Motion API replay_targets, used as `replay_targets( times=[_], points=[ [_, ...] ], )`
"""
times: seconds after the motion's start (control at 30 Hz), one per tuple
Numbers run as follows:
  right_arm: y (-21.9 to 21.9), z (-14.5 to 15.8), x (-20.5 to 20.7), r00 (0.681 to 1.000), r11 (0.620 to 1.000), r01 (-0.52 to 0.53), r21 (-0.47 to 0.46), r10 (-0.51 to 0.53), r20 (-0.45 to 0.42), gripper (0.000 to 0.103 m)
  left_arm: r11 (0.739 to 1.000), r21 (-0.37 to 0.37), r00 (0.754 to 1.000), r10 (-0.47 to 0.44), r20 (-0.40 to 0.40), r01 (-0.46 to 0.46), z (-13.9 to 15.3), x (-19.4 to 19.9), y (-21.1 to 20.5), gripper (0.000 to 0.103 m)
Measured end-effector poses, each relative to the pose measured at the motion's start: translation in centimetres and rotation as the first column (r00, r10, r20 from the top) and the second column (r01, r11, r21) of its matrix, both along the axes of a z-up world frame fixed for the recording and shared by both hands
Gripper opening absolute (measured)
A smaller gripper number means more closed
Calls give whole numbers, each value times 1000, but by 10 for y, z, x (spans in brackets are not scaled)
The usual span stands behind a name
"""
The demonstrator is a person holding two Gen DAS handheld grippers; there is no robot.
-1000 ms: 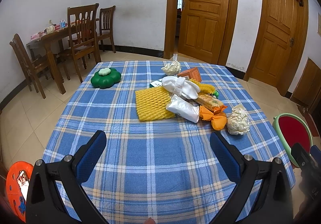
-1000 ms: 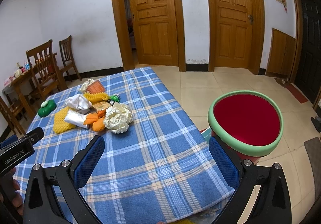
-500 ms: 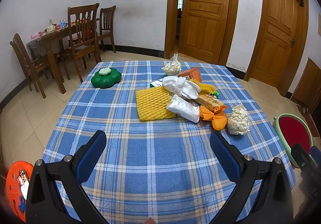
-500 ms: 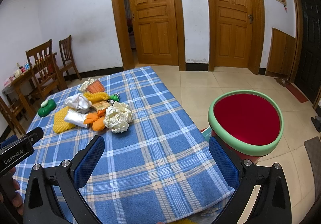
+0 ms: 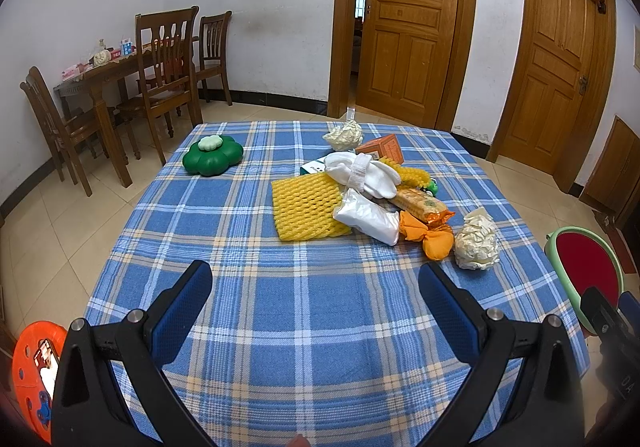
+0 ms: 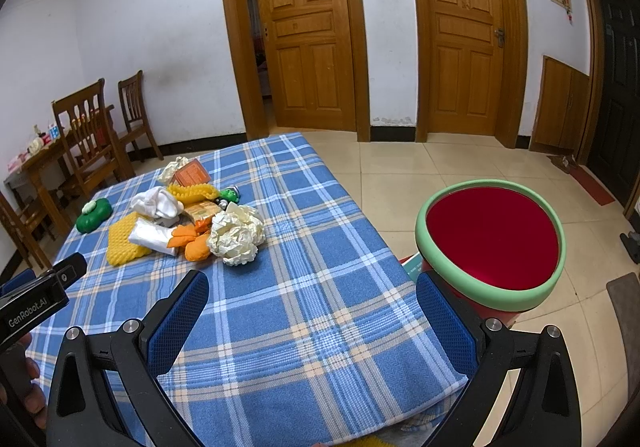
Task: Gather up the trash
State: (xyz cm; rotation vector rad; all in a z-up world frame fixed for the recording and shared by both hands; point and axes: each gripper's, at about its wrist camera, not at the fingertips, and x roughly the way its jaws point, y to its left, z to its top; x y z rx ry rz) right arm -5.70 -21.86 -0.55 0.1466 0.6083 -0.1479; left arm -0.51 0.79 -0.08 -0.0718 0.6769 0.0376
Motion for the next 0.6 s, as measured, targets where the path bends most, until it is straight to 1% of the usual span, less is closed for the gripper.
replay_targets(
  times=[0.2,0.33,0.47,0.6],
  points=[
    [0,1,0,1000,1000,0,0,0,0,103,1000,0,1000,0,0,0,0,0,0,101],
    [-2,9,2,1000,1000,0,1,0,-2,103,1000,1,1000,0,0,0,0,0,0,101],
    [-2,-2,2,1000,1000,-1,7,1,-7,103,1000,3,1000,-1,-3,1,-1,1,1,101],
    [2,-1,6,1000,1000,-6,2,6,-12,103,1000,7,1000,1,-12,-1,-2,3,6,101]
  ],
)
